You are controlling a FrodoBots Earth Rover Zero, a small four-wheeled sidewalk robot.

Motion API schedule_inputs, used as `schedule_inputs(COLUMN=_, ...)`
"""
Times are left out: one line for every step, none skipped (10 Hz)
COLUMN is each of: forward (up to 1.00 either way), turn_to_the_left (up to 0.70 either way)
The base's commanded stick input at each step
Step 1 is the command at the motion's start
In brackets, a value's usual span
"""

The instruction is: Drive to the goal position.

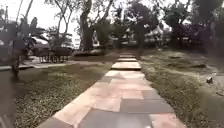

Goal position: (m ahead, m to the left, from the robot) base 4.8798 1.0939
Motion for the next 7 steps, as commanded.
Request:
schedule_inputs(forward=1.0, turn_to_the_left=0.0)
schedule_inputs(forward=1.0, turn_to_the_left=0.0)
schedule_inputs(forward=1.0, turn_to_the_left=0.0)
schedule_inputs(forward=1.0, turn_to_the_left=0.0)
schedule_inputs(forward=1.0, turn_to_the_left=0.0)
schedule_inputs(forward=1.0, turn_to_the_left=0.0)
schedule_inputs(forward=1.0, turn_to_the_left=0.0)
